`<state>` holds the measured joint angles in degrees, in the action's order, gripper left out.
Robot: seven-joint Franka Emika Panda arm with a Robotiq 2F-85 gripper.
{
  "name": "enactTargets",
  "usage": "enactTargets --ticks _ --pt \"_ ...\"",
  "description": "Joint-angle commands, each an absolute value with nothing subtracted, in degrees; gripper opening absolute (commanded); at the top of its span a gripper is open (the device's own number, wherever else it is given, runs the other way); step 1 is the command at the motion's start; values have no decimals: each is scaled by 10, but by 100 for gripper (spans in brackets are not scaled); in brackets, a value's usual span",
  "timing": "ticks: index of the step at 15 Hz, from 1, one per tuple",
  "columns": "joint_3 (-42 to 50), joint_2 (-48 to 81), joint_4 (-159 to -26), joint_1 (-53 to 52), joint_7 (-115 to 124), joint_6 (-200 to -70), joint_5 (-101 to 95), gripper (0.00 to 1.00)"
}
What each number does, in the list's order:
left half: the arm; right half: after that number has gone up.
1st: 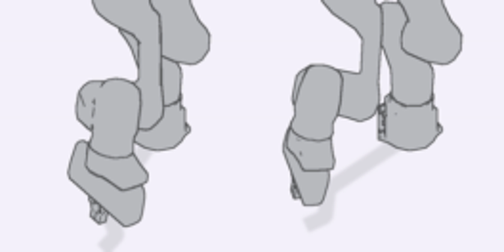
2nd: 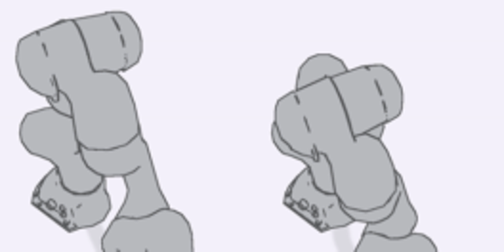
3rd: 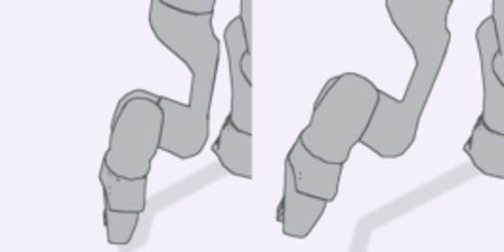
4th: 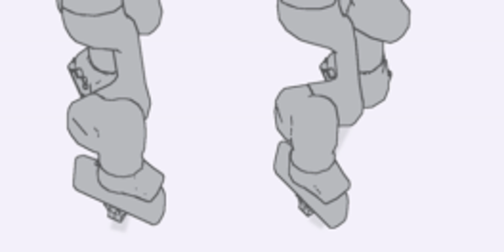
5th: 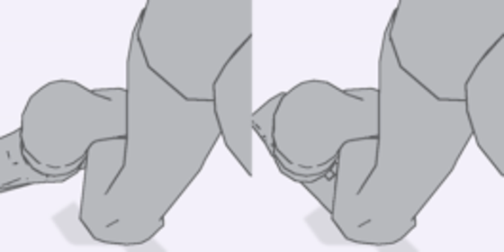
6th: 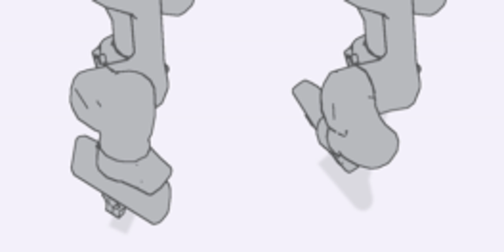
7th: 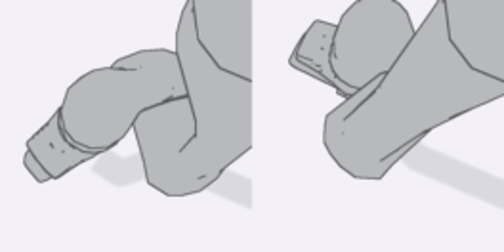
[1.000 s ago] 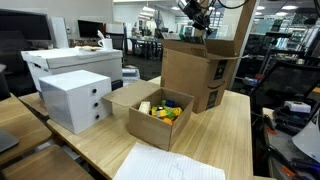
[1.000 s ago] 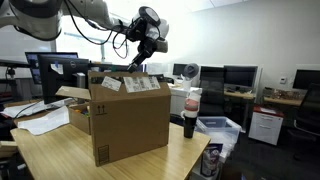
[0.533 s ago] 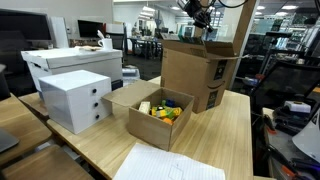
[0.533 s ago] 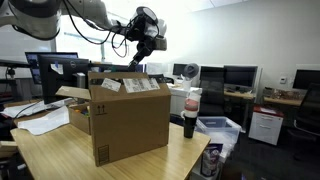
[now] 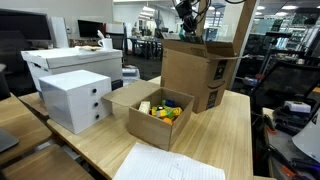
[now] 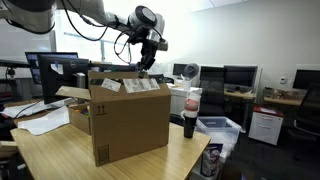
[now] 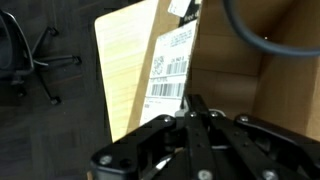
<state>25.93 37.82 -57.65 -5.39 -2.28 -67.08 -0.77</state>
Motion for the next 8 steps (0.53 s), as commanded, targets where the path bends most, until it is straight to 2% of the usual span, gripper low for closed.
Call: enactTargets --ticks 1,3,7,8 --pt "246 307 -675 -61 -31 -763 33 0" --pt "242 278 -719 -65 -34 -806 42 0" --pt "248 248 -781 -69 -28 -788 25 0" --pt "176 232 -788 -18 -6 -780 -9 0"
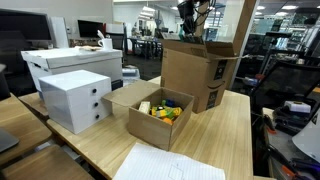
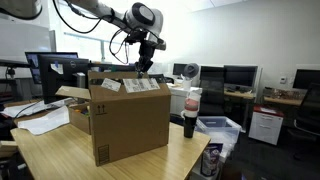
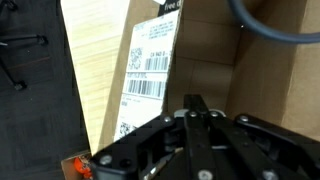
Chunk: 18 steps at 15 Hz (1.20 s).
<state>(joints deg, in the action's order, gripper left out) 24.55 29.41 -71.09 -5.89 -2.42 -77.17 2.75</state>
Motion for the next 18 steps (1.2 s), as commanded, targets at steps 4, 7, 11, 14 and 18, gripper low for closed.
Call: enactTargets --ticks 4,7,11,14,18 --pt "133 201 -829 15 3 -761 -26 0" --pt "115 178 -847 28 13 -754 -33 0" --pt "107 151 -873 29 53 -763 -69 0" --pt "102 138 -891 34 67 -771 -70 0" --pt "93 110 -929 41 57 -833 -49 0"
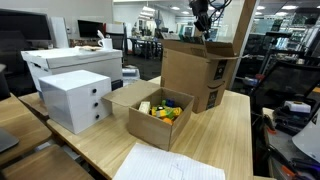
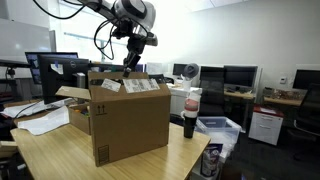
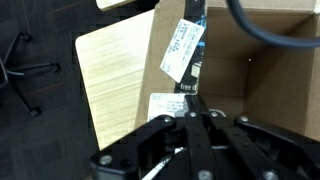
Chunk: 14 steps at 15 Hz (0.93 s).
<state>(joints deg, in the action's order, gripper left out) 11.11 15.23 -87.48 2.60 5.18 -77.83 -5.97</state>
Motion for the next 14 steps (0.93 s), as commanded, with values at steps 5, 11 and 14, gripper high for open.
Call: enactTargets --ticks 5,11,14 --pt "85 87 -984 49 45 -921 -22 0" --pt "88 74 -1032 52 57 -936 -24 0" --pt "89 72 -1035 53 69 -917 -33 0"
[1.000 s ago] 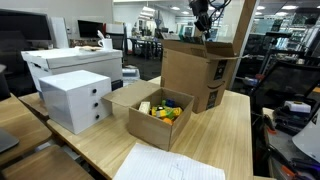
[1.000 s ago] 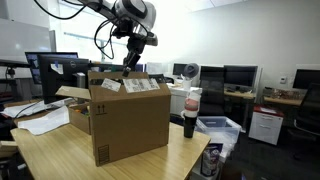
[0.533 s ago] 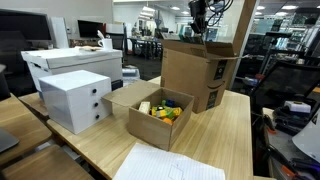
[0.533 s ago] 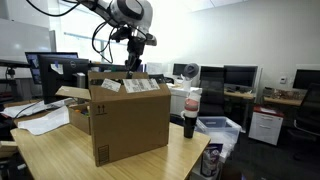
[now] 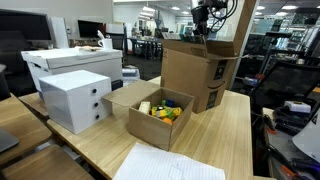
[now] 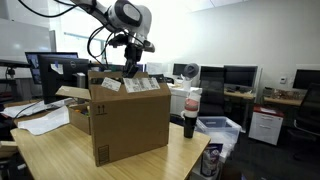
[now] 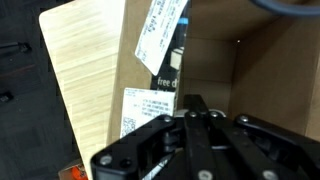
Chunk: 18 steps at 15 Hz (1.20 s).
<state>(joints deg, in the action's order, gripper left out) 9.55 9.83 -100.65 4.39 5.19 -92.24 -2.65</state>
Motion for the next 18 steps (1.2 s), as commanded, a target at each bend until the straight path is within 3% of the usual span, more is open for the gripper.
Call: enactTargets --ticks 1,18 --pt "90 69 -1035 54 71 -912 -36 0" --pt "106 38 -1018 77 158 -831 -89 0"
